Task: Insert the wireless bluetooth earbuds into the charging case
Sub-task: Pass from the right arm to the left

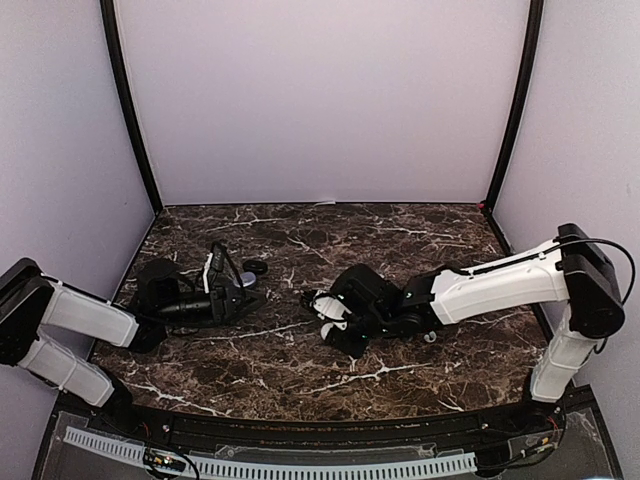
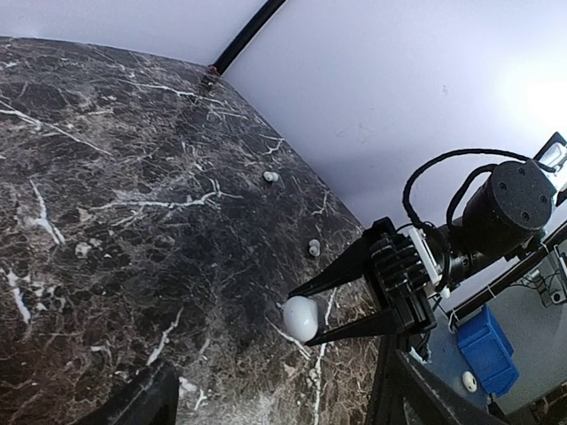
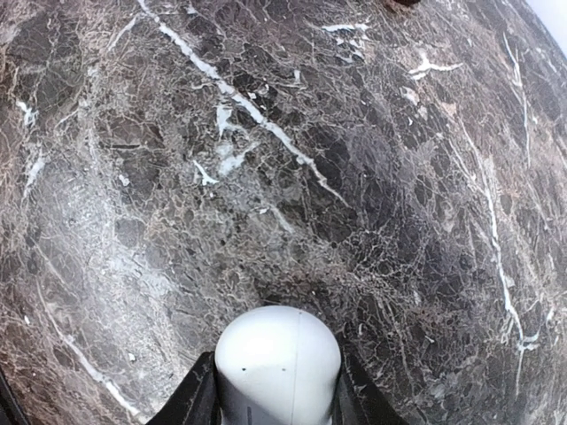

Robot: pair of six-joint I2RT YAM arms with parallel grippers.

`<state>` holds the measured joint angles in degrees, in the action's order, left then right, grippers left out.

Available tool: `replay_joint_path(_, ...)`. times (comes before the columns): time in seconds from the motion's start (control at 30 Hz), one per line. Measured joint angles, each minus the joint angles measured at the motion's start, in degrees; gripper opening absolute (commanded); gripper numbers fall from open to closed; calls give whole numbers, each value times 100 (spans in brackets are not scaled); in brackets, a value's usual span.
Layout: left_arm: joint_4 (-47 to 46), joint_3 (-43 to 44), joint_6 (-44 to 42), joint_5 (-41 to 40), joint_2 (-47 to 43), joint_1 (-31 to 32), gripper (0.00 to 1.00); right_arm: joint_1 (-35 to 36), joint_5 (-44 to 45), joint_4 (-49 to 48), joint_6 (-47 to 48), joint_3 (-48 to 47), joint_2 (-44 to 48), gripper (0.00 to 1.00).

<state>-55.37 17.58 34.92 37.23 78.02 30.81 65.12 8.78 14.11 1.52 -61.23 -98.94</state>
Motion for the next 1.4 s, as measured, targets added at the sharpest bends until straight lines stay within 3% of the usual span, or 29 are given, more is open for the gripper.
replay_joint_path(0.47,-208,22,463,184,341,415,83,116,291,-1652,789,557,286,26)
replay_joint_path(1.0,-831,28,796,380,1047,767,79,164,260,-2267,1008,614,286,28)
replay_joint_path(1.4,-839,435,973,387,1440,1023,68,236,160,-2323,1143,614,286,29)
